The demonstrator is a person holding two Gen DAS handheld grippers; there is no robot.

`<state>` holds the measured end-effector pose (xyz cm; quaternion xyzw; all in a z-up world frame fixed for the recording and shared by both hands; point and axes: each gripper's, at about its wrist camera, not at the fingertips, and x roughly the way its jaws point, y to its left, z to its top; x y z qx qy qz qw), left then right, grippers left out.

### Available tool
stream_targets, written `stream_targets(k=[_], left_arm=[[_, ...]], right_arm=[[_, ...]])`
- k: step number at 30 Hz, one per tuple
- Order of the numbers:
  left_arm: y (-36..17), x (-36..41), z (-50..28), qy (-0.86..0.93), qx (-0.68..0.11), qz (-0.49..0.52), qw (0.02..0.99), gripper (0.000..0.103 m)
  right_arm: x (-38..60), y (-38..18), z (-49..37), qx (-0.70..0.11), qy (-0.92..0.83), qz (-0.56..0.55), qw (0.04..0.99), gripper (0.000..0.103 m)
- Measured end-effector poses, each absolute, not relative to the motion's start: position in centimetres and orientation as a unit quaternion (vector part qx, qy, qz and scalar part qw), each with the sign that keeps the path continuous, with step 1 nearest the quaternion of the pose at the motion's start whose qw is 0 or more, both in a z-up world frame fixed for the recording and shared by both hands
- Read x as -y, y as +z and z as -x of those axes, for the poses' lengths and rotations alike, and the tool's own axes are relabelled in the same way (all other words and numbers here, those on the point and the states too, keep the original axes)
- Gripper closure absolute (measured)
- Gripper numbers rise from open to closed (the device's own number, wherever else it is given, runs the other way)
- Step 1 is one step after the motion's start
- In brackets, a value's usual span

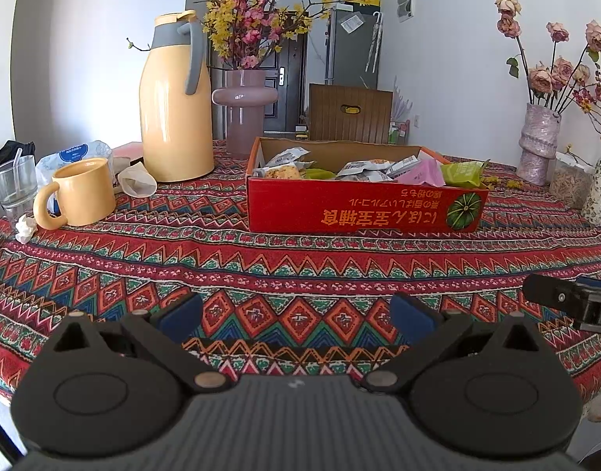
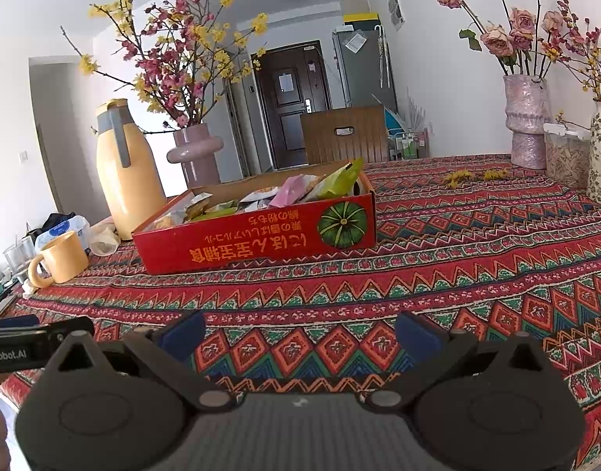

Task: Organize snacks

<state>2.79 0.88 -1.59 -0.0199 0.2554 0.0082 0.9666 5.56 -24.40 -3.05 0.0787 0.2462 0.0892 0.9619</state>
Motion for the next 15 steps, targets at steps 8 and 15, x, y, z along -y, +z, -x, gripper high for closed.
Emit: stream_targets(k=[8,15], left_arm=[[-1.61,-0.84,-2.76,0.008,-0.255,0.020,0.967,0.000],[-1.52,-0.90,-2.71,0.011,-0.253,0.022,0.967,0.000]], right_arm=[[24.33,-3.08,-5.52,-0.247,0.089,-0.078,0.962,0.000],[24.31,-3.09,-5.50,-0.247,0.089,-0.078,0.962,0.000]])
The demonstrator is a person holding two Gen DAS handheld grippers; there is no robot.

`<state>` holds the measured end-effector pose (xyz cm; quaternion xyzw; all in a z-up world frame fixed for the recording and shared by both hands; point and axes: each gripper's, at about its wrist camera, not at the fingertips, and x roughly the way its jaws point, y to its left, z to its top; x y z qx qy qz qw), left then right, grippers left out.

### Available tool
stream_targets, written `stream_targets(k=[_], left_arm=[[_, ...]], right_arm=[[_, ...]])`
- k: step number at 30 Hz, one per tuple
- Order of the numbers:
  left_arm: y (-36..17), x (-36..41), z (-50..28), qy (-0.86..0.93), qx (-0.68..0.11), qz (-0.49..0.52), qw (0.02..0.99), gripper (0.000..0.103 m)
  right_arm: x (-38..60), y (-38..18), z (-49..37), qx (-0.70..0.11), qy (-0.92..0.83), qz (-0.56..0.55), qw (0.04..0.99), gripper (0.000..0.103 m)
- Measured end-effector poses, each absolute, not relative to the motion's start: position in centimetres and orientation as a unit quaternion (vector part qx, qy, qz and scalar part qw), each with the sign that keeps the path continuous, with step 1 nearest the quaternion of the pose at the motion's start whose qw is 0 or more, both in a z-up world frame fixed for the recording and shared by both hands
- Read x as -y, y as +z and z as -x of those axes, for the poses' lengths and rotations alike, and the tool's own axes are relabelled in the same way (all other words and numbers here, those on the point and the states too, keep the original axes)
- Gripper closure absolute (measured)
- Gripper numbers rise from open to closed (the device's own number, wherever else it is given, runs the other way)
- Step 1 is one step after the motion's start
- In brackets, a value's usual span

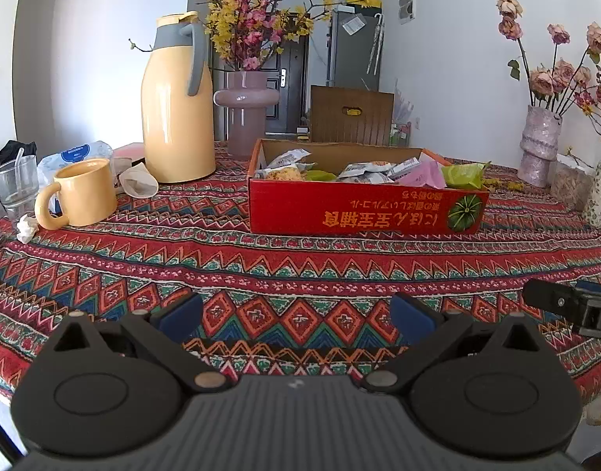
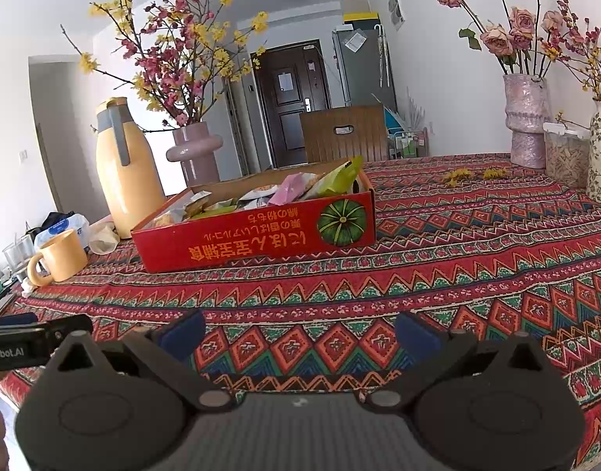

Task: Organize snacks

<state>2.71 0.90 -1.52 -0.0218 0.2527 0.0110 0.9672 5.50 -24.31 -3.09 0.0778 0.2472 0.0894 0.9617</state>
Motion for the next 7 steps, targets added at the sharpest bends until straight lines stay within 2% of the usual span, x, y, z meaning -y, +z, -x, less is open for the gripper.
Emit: stream_targets(k=[7], left_arm=[[-1.55,-0.83,-2.79,0.004,-0.249,0.024,0.968,0.000]], right_arm=[[24.45,-3.60,-5.26,-0.249,0.089,-0.076,0.961,0.000]])
